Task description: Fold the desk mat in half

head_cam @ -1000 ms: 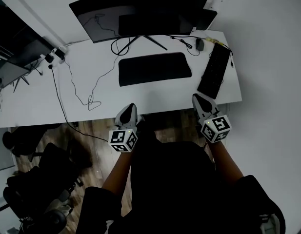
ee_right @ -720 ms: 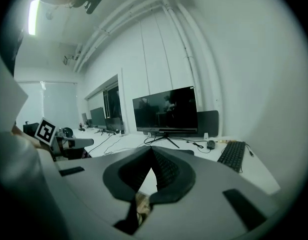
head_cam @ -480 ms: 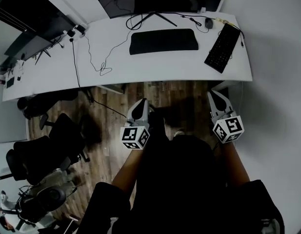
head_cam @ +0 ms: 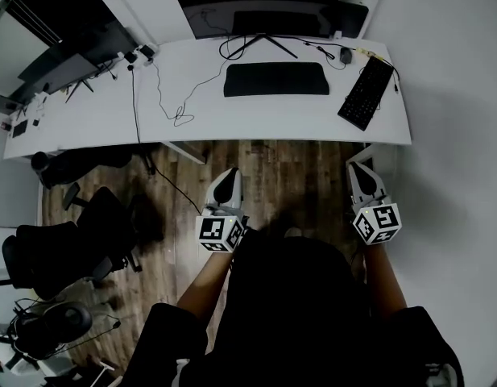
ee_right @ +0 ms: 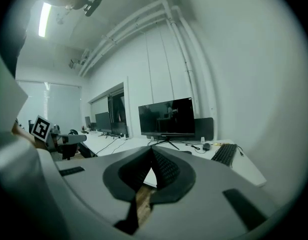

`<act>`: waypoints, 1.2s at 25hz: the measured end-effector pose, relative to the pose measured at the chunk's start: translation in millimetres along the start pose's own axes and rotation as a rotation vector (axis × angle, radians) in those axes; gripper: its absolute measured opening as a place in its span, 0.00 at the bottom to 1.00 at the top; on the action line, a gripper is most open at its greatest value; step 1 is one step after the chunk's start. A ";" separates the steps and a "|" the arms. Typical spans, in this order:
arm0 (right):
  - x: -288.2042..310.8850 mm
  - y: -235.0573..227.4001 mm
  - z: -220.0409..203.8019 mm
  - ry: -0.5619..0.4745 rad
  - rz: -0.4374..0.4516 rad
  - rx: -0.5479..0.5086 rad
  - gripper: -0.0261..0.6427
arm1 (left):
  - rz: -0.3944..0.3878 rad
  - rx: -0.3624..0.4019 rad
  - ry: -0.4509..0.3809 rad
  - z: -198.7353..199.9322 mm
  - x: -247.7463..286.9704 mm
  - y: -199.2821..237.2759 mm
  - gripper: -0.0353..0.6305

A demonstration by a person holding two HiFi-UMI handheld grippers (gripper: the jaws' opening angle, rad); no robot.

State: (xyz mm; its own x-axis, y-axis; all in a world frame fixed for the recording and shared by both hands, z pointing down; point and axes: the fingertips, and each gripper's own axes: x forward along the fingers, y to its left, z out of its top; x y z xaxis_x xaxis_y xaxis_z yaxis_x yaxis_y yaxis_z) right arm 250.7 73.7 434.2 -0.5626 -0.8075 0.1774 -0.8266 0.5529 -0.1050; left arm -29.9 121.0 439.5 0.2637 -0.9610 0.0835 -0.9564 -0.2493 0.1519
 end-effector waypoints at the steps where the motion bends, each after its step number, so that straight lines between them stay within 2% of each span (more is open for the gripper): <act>1: 1.5 2.8 -0.6 0.005 -0.003 0.002 0.04 | -0.002 0.004 0.002 2.1 -0.6 3.8 0.09; 12: 1.7 7.5 -3.4 0.020 -0.048 -0.019 0.04 | 0.005 0.039 0.006 10.4 -17.1 14.7 0.09; 21: -0.1 5.4 -15.2 0.048 -0.042 -0.022 0.04 | 0.017 0.018 0.023 0.3 -14.3 9.8 0.09; 30: 6.9 -13.4 -16.1 0.048 -0.034 -0.034 0.04 | 0.034 0.030 0.017 -4.5 -2.8 4.5 0.09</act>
State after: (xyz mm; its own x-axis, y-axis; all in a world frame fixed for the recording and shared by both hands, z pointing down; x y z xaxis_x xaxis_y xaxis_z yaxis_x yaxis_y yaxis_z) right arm 258.1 64.0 452.5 -0.5319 -0.8157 0.2274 -0.8441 0.5322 -0.0651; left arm -34.4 123.2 444.5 0.2332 -0.9668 0.1045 -0.9680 -0.2206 0.1195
